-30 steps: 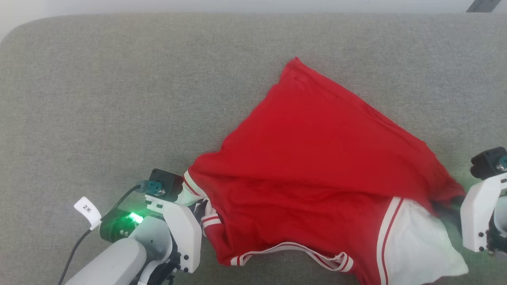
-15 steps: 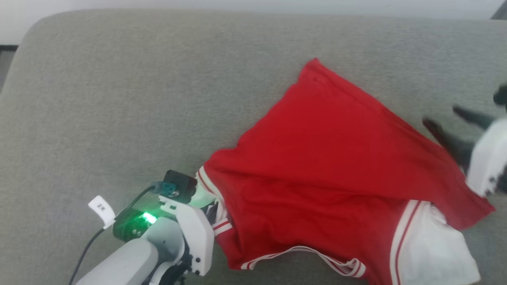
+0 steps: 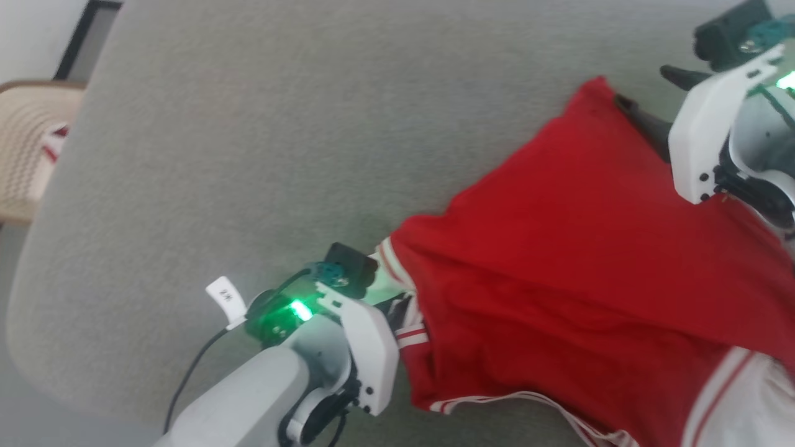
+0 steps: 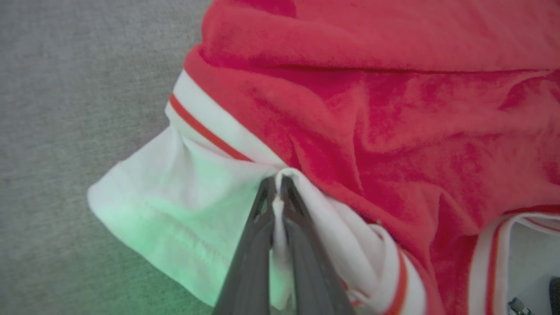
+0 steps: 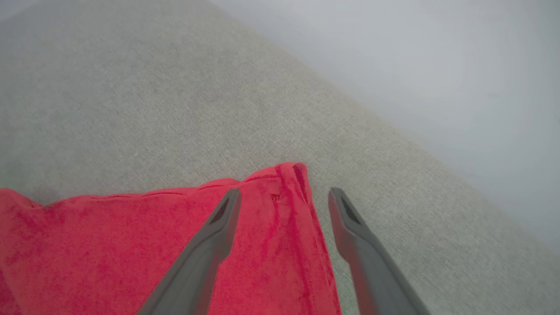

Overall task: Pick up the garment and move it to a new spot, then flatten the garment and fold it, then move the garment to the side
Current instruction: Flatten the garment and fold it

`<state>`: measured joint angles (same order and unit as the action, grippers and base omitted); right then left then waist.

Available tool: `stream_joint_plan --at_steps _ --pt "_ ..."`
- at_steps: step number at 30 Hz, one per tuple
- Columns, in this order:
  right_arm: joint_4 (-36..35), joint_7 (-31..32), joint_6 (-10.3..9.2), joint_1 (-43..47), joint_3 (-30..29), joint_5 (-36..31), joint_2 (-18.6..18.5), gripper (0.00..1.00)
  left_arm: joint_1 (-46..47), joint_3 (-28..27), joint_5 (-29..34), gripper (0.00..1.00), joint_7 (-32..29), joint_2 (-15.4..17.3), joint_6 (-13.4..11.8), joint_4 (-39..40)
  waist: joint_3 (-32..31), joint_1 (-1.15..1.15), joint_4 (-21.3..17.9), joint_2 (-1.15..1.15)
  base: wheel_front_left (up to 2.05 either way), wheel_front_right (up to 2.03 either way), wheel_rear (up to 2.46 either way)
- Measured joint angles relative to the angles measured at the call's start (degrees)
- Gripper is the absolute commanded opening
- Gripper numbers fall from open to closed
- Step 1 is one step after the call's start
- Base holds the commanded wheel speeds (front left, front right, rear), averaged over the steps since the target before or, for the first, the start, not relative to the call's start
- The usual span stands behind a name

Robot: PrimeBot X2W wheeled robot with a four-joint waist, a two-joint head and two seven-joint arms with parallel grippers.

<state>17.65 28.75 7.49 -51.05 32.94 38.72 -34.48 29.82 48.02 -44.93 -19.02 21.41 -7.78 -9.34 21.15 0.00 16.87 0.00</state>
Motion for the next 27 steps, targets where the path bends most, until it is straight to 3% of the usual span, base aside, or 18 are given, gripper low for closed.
stream_joint_plan --at_steps 8,16,17,18,27 --pt "13.7 4.6 0.02 -7.6 12.2 3.7 -1.0 1.0 2.6 1.4 0.2 0.0 2.1 -4.2 2.4 -3.8 2.9 0.0 5.0 0.0 0.0 0.0 0.0" --pt "20.1 9.0 0.04 -12.6 18.9 9.9 -1.2 1.0 3.8 1.7 0.1 0.0 4.0 -6.0 4.3 -6.8 4.6 0.0 7.1 0.0 0.0 0.0 0.0" --pt "20.5 9.6 0.04 -13.1 19.4 10.8 -1.3 0.25 4.0 1.7 0.0 0.0 4.1 -6.1 4.6 -7.2 4.7 0.0 7.1 0.0 0.0 0.0 0.0" --pt "20.7 10.0 0.04 -13.5 20.2 11.2 -1.3 0.0 4.2 1.6 0.0 0.0 4.1 -6.2 4.8 -7.5 4.6 0.0 7.0 0.0 0.0 0.0 0.0" --pt "22.1 7.7 0.08 -15.0 22.4 14.2 -1.2 0.0 6.0 -0.2 -1.8 0.0 1.8 -4.0 5.0 -8.8 3.0 0.0 4.7 0.0 0.0 0.0 0.0"
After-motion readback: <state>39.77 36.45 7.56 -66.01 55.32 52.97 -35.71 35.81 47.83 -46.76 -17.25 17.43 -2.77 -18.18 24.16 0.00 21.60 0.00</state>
